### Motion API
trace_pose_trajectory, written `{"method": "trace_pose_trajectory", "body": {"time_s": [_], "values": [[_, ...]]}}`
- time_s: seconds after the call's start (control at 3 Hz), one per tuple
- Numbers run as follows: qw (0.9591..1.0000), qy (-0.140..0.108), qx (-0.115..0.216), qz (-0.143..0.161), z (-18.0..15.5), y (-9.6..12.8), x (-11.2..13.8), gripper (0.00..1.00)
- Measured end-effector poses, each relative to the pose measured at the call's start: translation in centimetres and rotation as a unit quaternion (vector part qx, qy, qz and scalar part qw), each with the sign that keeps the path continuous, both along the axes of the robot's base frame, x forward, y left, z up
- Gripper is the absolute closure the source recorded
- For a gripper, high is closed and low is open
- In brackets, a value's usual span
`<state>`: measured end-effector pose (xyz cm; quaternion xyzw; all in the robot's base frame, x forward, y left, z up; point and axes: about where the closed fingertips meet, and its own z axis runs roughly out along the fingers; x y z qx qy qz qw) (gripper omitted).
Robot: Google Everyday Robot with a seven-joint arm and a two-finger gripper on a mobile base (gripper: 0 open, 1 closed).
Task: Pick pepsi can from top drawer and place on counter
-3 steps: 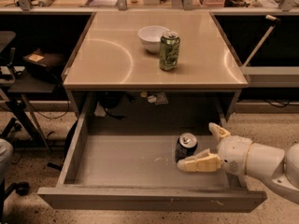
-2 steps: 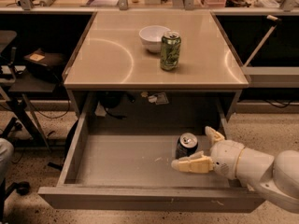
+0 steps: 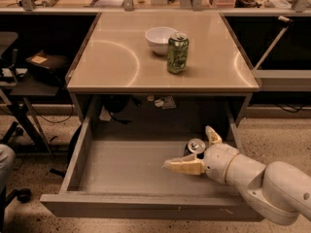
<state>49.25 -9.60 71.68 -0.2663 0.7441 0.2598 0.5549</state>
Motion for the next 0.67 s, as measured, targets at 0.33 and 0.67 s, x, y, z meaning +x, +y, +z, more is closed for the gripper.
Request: {"method": "trace_pose_trajectory", "body": {"time_s": [0.33, 0.67], "values": [[0.9998, -0.009, -0.019, 0.002, -0.9, 0.6, 0.1, 0.0], [0.9975, -0.027, -0.064, 0.015, -3.4, 3.4, 0.4, 0.0]]}}
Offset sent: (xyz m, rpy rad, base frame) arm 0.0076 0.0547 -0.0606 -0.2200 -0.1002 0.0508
